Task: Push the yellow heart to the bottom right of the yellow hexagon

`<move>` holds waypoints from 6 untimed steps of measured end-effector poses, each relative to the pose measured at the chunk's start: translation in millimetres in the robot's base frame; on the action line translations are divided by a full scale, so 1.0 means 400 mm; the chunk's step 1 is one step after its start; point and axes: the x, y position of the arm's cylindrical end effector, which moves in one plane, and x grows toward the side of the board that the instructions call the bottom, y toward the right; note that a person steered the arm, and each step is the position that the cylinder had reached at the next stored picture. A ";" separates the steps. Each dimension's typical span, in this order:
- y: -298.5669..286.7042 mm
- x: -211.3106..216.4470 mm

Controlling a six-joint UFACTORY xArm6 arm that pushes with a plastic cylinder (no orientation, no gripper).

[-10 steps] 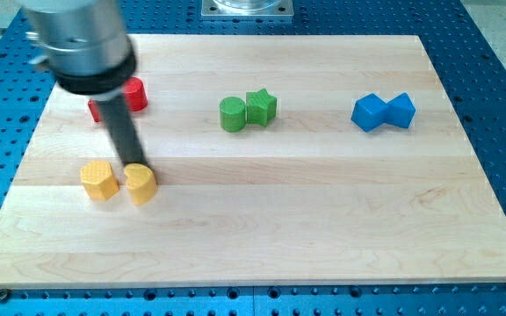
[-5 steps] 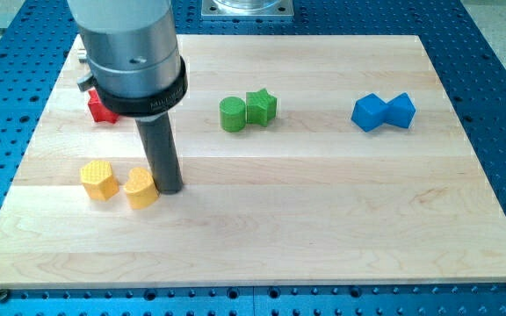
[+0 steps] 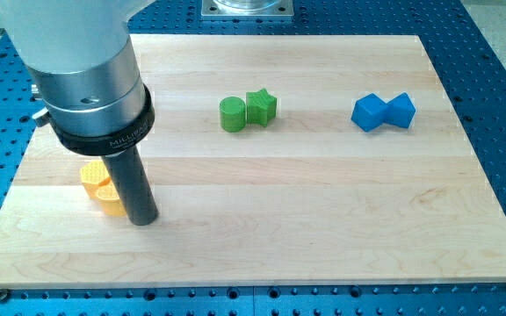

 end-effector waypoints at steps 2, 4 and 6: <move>-0.009 -0.120; 0.004 -0.251; 0.003 -0.277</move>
